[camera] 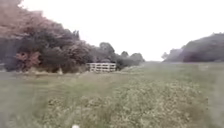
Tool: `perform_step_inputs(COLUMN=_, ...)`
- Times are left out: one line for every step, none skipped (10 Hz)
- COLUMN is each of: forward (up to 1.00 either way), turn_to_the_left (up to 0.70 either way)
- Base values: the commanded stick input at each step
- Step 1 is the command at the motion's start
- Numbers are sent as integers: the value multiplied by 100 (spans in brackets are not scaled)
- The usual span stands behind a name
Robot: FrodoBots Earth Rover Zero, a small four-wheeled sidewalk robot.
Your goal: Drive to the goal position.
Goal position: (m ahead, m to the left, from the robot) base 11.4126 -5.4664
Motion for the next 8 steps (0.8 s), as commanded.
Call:
perform_step_inputs(forward=100, turn_to_the_left=0)
perform_step_inputs(forward=100, turn_to_the_left=0)
perform_step_inputs(forward=100, turn_to_the_left=0)
perform_step_inputs(forward=100, turn_to_the_left=0)
perform_step_inputs(forward=100, turn_to_the_left=-1)
perform_step_inputs(forward=100, turn_to_the_left=-15)
perform_step_inputs(forward=100, turn_to_the_left=-29)
perform_step_inputs(forward=100, turn_to_the_left=-37)
